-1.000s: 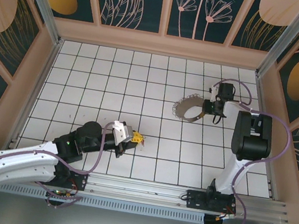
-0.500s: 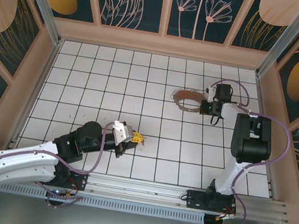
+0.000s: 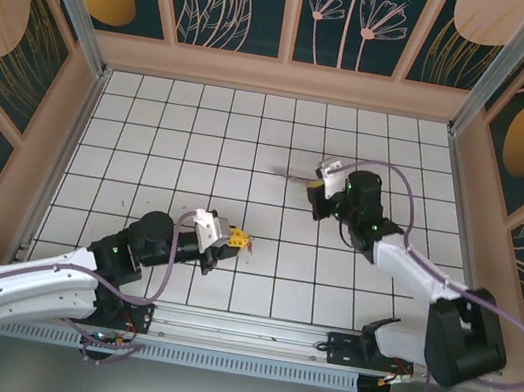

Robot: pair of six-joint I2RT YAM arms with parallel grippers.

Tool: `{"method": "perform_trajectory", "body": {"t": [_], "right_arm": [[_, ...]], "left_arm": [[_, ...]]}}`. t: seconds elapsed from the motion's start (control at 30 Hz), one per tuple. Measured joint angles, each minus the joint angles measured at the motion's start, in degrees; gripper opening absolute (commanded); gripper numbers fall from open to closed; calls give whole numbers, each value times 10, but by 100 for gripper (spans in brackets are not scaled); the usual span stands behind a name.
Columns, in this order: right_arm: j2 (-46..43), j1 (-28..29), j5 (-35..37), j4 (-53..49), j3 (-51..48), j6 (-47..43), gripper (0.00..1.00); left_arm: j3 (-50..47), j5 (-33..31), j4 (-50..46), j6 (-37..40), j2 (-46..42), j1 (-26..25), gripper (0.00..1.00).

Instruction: Put the keys on the keyring

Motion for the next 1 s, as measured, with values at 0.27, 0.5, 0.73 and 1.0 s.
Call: {"method": "perform_trajectory", "body": {"t": [0.27,0.5,0.73,1.0], "right_arm": [[-78,66,-130,102,-56,-9,0],[-91,111,-200,158,-66,-1,0],[-114,157,-217,226,-93,22,0],[-145,196,-209,297,-133,28,0]], "left_arm": [[26,-1,-50,0,-100,0,0],[67,-6,-92,2,-119,0,0],[99,-19,-137,14,-75,0,0],[103,-10,-151,15,-60,0,0]]}}
